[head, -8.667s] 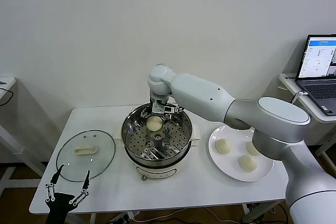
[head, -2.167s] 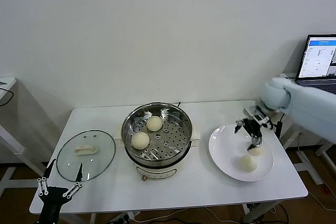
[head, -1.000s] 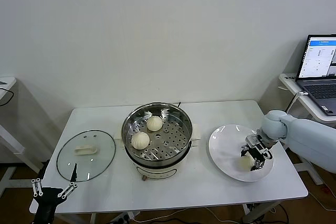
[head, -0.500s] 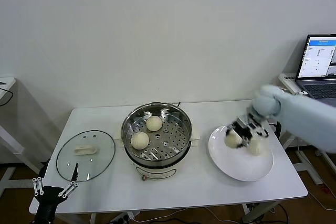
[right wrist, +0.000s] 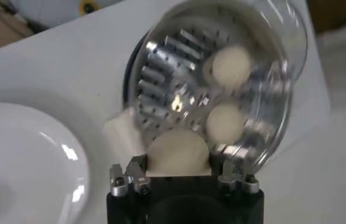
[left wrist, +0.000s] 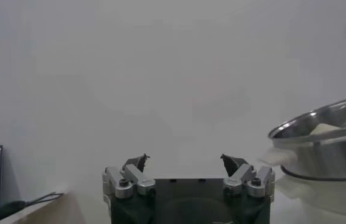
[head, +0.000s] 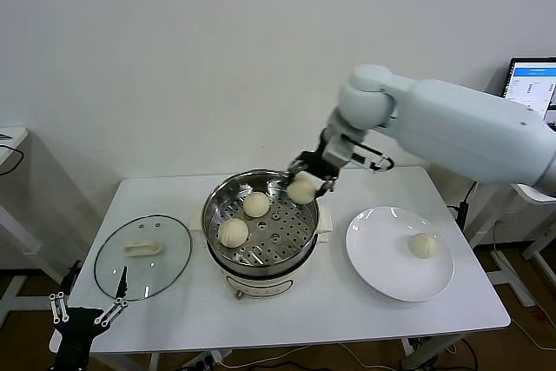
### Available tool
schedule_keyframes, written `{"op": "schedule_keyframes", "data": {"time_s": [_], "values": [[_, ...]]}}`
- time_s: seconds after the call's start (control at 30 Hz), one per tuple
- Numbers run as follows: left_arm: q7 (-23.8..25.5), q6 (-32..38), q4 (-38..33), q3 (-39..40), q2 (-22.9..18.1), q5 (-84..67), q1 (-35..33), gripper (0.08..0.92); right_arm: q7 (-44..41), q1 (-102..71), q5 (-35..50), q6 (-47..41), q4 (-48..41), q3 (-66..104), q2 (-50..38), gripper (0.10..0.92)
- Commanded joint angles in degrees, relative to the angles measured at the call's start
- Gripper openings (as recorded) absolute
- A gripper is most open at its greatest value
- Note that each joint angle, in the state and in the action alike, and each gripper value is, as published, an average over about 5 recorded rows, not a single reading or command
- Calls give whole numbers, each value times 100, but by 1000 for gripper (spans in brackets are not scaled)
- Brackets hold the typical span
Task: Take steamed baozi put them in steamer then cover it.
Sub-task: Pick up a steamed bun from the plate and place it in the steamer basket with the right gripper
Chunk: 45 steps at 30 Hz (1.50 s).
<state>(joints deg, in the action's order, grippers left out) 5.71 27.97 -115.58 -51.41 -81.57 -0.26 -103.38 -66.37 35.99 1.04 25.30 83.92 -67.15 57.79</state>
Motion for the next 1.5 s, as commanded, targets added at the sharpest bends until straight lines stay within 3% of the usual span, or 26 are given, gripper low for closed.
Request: {"op": "schedule_keyframes", "data": {"time_s": [0.03,0.47,1.17,1.5], "values": [[9,27,-104,-59,6,-52,-20,823,237,-71,-1007,1266,310,-429,933,670],[10,23,-73,-97,-19,-58,-2,823,594,-647,-1798,2043,-126,-441,1108,670],[10,70,40,-178,-21,-62,16,823,524,-757,-1799,2074,8,-546,1166,700],[10,99,90,-191,-33,-83,26,823,506,-744,-1716,1749,114,-527,1126,812]]}}
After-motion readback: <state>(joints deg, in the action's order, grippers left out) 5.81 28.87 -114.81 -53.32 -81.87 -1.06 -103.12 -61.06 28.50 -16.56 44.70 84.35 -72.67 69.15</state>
